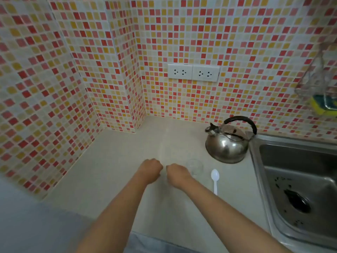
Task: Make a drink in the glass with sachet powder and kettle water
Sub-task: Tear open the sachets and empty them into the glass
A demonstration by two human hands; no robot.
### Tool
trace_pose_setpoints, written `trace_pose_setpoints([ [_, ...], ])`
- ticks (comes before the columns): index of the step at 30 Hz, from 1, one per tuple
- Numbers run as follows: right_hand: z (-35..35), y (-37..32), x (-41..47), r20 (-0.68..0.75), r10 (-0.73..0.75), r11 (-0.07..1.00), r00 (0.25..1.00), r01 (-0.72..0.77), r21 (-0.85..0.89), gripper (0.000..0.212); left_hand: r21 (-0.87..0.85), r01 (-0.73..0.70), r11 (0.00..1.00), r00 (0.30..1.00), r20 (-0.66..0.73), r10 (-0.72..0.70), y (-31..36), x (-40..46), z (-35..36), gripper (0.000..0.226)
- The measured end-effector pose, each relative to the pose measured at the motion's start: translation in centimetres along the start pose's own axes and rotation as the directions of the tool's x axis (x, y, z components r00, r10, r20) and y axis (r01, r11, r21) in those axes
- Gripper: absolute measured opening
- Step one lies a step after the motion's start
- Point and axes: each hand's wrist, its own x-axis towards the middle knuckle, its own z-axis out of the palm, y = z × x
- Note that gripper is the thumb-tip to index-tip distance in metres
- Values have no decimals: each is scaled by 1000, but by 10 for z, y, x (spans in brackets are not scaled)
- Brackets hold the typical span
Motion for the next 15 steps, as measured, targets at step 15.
trace_pose_setpoints([
  [15, 66, 32, -2, -40, -67, 965, 997, 54, -256, 26, -298, 18, 954, 999, -40, -31, 43, 2, 50, 21],
])
